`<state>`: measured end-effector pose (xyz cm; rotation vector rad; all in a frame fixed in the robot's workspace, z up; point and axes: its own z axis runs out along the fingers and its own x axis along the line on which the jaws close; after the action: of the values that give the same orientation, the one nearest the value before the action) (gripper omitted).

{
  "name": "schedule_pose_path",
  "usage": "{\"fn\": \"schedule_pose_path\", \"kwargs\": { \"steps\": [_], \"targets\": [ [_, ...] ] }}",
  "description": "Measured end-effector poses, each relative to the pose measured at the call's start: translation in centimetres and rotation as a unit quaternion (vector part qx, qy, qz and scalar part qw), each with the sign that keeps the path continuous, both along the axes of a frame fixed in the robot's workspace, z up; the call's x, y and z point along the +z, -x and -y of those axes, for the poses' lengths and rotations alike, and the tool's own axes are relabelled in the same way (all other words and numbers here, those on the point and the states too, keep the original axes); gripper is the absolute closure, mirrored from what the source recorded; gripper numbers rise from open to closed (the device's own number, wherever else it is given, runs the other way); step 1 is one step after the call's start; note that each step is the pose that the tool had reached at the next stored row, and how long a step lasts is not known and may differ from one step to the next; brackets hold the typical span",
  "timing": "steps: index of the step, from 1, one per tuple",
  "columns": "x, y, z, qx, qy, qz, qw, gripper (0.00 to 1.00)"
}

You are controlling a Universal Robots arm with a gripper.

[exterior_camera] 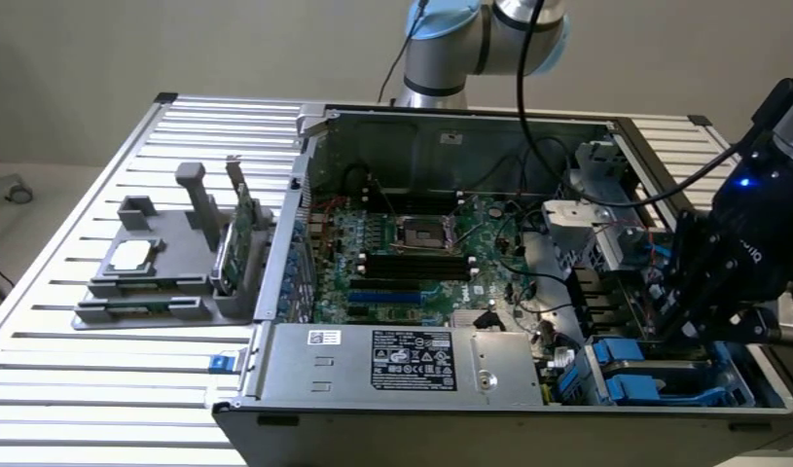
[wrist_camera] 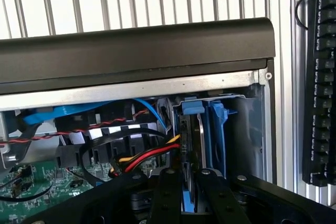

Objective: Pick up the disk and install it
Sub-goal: 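Insert the first disk wire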

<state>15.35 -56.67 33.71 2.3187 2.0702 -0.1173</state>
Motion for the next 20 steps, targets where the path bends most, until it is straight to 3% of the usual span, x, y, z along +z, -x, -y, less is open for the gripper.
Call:
{"fn": "schedule_pose_path", "kwargs": {
  "steps": [20],
  "targets": [
    [0.03,-0.16,0.07,0.009,0.0,-0.0006,1.0,0.83]
  ]
}}
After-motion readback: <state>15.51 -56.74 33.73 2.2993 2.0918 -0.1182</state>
